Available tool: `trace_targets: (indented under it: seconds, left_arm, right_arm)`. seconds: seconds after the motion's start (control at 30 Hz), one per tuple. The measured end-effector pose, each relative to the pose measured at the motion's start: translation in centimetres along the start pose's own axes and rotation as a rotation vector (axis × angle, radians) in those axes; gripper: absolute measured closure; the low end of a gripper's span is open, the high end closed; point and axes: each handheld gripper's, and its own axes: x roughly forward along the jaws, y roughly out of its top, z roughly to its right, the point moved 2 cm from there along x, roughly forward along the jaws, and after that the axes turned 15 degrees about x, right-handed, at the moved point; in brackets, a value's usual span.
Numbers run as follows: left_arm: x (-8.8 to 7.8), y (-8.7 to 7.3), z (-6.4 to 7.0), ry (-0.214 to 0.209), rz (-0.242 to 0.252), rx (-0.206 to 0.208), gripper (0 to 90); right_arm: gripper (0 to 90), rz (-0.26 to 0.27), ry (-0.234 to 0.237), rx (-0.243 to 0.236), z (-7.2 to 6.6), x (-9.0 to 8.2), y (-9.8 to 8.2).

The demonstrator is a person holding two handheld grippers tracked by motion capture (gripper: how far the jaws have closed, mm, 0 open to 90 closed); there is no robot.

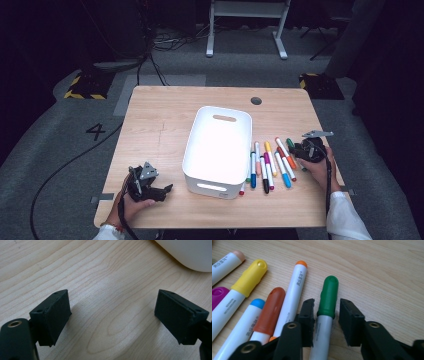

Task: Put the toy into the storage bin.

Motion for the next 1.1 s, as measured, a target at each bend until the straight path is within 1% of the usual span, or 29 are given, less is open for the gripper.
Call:
trace_targets:
  seconds: [0.03,0.1,0.17,0.3,0.37,0.4,0.47,0.57,0.63,0.73,0.77,0.8,0.93,0.97,1.1]
  left_arm:
    - [0.0,0.0,0.0,0.000,0.000,-0.001,13.4]
    - [0.0,0.0,0.0,0.000,0.000,-0.001,13.4]
    - [0.0,0.0,0.0,0.000,0.000,-0.001,13.4]
    - [0.0,0.0,0.0,0.000,0.000,-0.001,13.4]
    - [0.0,0.0,0.0,0.000,0.000,-0.001,13.4]
    - [0.0,0.0,0.0,0.000,0.000,0.000,13.4]
    - [0.0,0.0,0.0,-0.001,0.000,0.000,13.4]
    - [0.0,0.0,0.0,-0.003,-0.001,-0.001,13.4]
    - [0.0,0.0,0.0,-0.002,-0.001,0.000,13.4]
    - [0.0,0.0,0.0,0.000,0.000,-0.001,13.4]
    - [0.0,0.0,0.0,0.000,0.000,-0.001,13.4]
    - [0.0,0.0,0.0,0.000,0.000,0.000,13.4]
    - [0.0,0.0,0.0,0.001,0.000,-0.001,13.4]
    - [0.0,0.0,0.0,0.002,0.000,-0.002,13.5]
    - [0.0,0.0,0.1,0.005,0.000,-0.007,13.5]
  right_arm:
    - [68.3,0.000,0.000,0.000,0.0,0.0,0.0]
    - [74.0,0.006,0.009,0.003,0.0,0.0,0.0]
    - [74.5,0.010,0.005,-0.009,0.0,0.0,0.0]
    - [74.7,0.010,0.012,-0.008,-0.2,-0.1,-0.2]
    - [74.8,0.024,0.030,-0.019,-0.1,-0.6,-0.1]
    - [74.8,0.039,0.041,-0.015,-0.2,-0.9,0.0]
    - [74.8,0.055,0.054,-0.021,-0.4,-1.8,0.3]
    - [74.8,0.081,0.068,-0.051,-0.9,-3.2,0.9]
    - [74.8,0.103,0.084,-0.075,-1.5,-4.3,1.4]
    - [74.8,0.132,0.122,-0.102,-2.7,-6.0,2.1]
    - [74.9,0.152,0.150,-0.121,-3.7,-7.1,2.6]
    - [74.9,0.152,0.150,-0.121,-3.7,-7.1,2.6]
    - [74.9,0.177,0.203,-0.185,-6.1,-9.1,3.5]
    - [74.9,0.182,0.221,-0.198,-6.8,-9.7,3.7]
    - [74.8,0.198,0.271,-0.241,-8.8,-11.3,4.2]
